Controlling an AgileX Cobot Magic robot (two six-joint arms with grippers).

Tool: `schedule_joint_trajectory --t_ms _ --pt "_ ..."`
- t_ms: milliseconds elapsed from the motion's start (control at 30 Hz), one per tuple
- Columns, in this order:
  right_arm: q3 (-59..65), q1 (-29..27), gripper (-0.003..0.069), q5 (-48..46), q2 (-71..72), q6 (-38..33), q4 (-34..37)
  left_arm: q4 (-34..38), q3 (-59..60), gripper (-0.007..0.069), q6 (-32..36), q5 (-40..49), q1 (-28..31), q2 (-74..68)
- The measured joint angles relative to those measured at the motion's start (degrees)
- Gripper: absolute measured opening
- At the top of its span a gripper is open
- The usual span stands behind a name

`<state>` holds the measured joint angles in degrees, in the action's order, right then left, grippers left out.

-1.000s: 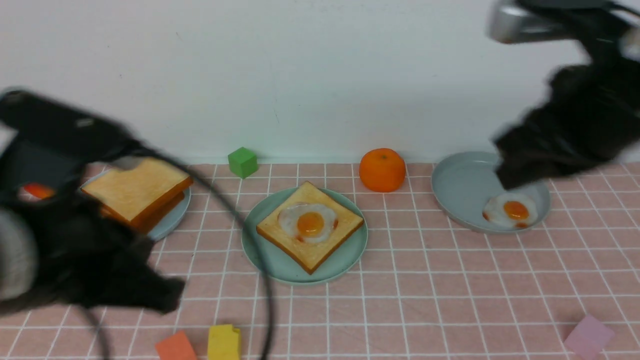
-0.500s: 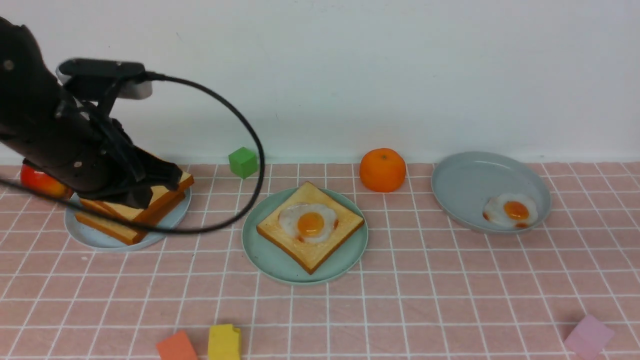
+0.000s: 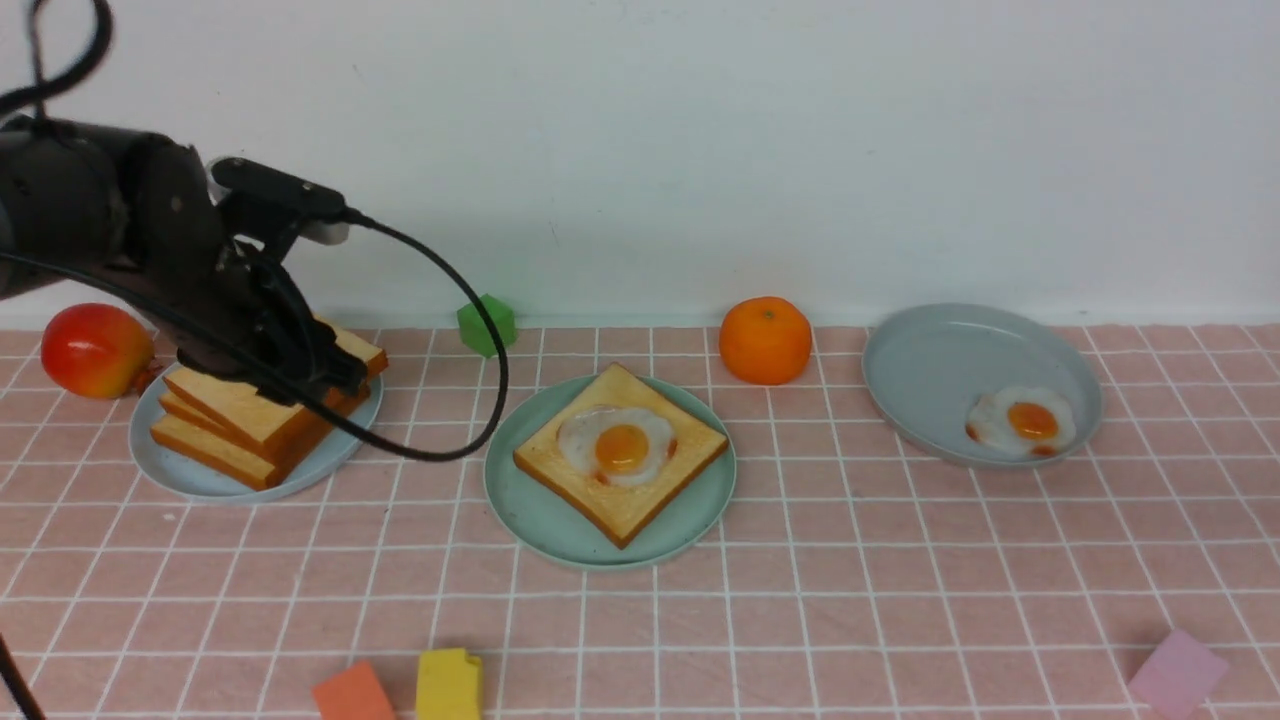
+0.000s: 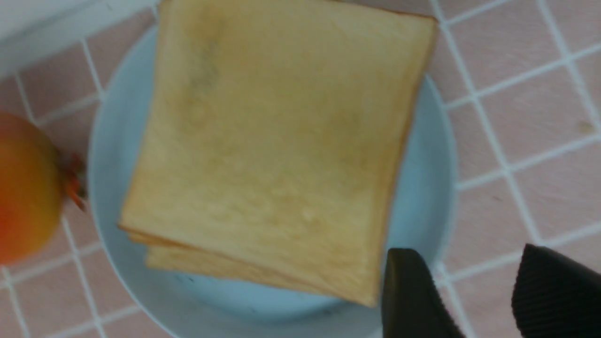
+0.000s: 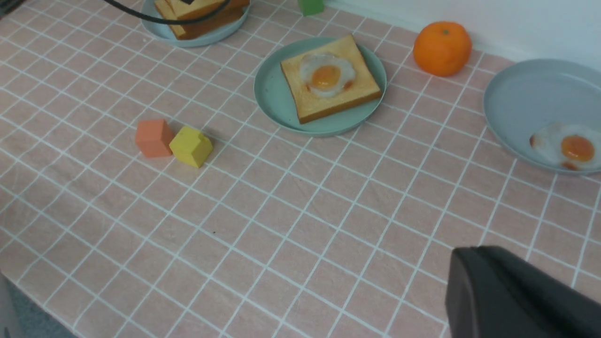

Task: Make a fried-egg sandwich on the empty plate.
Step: Use the left arm to grab a slice of bread

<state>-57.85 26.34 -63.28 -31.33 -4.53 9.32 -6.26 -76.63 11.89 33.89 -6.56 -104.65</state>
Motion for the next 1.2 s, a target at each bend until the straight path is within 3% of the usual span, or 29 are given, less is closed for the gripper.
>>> schedule_joint_trajectory --t_ms 533,1200 --pt "1.1 0.0 0.0006 0.5 0.0 1.7 1.0 -4.0 -0.2 0.0341 -0.3 -4.7 0.1 -7.0" --pt "1.1 0.0 0.0013 0.5 0.0 2.8 3.4 -7.5 -0.5 -0.0013 -0.3 -7.5 0.2 -8.0"
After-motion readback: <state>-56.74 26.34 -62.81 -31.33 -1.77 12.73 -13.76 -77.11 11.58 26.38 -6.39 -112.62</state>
